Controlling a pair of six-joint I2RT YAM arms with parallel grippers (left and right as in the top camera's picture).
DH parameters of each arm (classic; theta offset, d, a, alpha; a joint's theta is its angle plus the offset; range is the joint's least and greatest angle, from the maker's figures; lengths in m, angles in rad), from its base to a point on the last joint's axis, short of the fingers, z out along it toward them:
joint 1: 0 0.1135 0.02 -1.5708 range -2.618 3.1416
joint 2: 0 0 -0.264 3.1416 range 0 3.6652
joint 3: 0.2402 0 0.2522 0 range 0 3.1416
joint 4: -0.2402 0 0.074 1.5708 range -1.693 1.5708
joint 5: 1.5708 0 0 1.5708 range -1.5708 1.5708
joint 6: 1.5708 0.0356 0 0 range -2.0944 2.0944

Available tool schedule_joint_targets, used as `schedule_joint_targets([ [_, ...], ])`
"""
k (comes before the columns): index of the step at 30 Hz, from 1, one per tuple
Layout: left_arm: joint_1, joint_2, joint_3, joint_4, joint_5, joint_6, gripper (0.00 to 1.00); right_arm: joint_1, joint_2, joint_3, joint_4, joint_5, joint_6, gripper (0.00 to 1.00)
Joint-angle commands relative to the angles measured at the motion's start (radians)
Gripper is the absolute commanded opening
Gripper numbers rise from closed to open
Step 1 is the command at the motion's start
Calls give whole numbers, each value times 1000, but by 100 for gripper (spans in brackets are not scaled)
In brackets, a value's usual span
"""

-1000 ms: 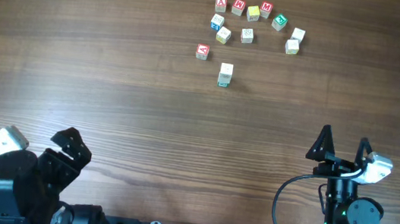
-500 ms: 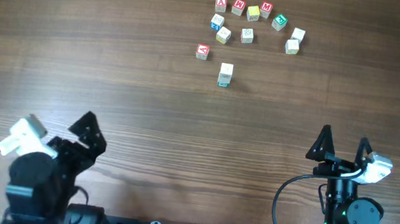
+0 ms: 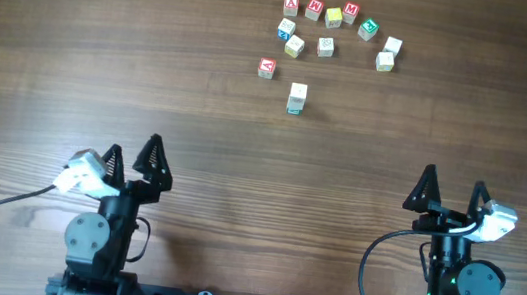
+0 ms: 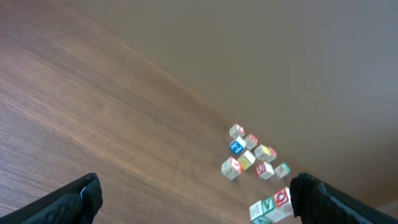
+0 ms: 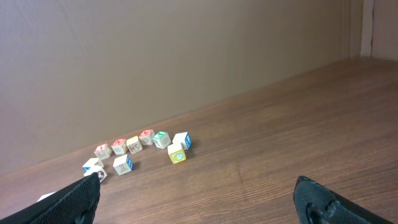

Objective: Form a tower

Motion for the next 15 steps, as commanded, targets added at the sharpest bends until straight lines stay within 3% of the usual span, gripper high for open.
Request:
schedule_joint_targets([
  [1,-13,-42,-66,25,21,70,100,-4,-10,-1,2,-16,-19,100],
  [4,-13,-71,-67,32,42,168,100,-4,-10,-1,2,-16,-18,100],
  [9,-13,-79,-67,103,46,205,100,-4,-10,-1,2,-16,-19,100],
  [15,-14,-78,-67,24,78,286,100,-4,-10,-1,2,-16,-19,100],
])
